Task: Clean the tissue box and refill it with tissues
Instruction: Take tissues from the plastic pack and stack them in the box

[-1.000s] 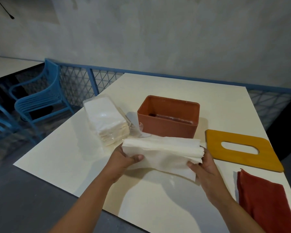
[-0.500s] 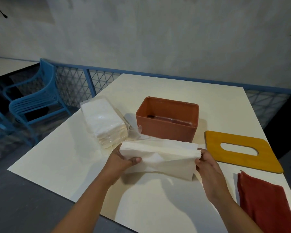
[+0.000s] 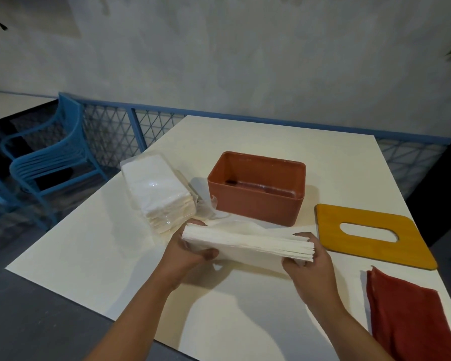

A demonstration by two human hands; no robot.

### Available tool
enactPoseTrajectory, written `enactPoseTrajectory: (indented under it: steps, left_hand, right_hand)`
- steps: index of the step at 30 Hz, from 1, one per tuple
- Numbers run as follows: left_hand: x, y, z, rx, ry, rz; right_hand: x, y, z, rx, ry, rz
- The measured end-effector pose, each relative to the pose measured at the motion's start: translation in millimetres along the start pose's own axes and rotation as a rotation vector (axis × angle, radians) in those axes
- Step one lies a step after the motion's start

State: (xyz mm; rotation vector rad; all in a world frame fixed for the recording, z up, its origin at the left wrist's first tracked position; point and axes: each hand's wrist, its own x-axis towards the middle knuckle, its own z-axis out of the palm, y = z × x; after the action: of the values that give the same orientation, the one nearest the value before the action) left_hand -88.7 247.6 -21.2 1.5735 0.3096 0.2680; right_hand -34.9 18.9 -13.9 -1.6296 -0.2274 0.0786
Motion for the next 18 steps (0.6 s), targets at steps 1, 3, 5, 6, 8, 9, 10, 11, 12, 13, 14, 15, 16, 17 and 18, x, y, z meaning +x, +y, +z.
enactPoseTrajectory:
  steps: [1,3,5,6,8,9,10,11,12,13,14,15,16,17,18]
  left_hand:
    - [0,0,-1,0.001,-0.008,0.004]
    - [0,1,-2,0.013,-0.030,0.012]
    - [-2,0,-2,0.028,-0.045,0.012]
    - [-2,0,-2,0.033,-0.052,0.011]
    - [-2,2,-2,0.037,-0.067,0.016]
    - [-1,3,-1,0.037,-0.072,0.020]
    - [-1,5,-1,0.038,-0.073,0.023]
    - [0,6,-1,0.041,-0.069,0.026]
    - [0,7,-2,0.044,-0.065,0.031]
    - [0,8,-3,0.050,-0.064,0.033]
    - [0,8,-4,0.062,-0.064,0.030]
    - [0,8,-4,0.075,-0.063,0.018]
    - [-1,7,-4,0.084,-0.065,0.001]
    - [-1,6,-4,0.085,-0.067,-0.018]
    - [-2,5,-3,0.081,-0.066,-0.038]
  right_hand:
    - [-1,-2,0,0.004,-0.003,-0.002]
    - [-2,-3,2,0.014,-0.002,-0.004]
    - [-2,0,3,0.034,0.009,0.011]
    - [-2,3,3,0.045,0.017,0.021]
    - [0,5,2,0.050,0.020,0.036]
    - [1,6,2,0.047,0.017,0.038]
    - [2,7,1,0.048,0.013,0.041]
    - [3,7,1,0.052,0.014,0.047]
    - [3,7,1,0.056,0.018,0.056]
    - [2,7,1,0.060,0.023,0.064]
    - [1,7,2,0.060,0.029,0.074]
    - [1,7,3,0.052,0.034,0.083]
    - [0,7,4,0.039,0.036,0.092]
    - [0,6,5,0.028,0.036,0.098]
    - [1,5,5,0.024,0.036,0.102]
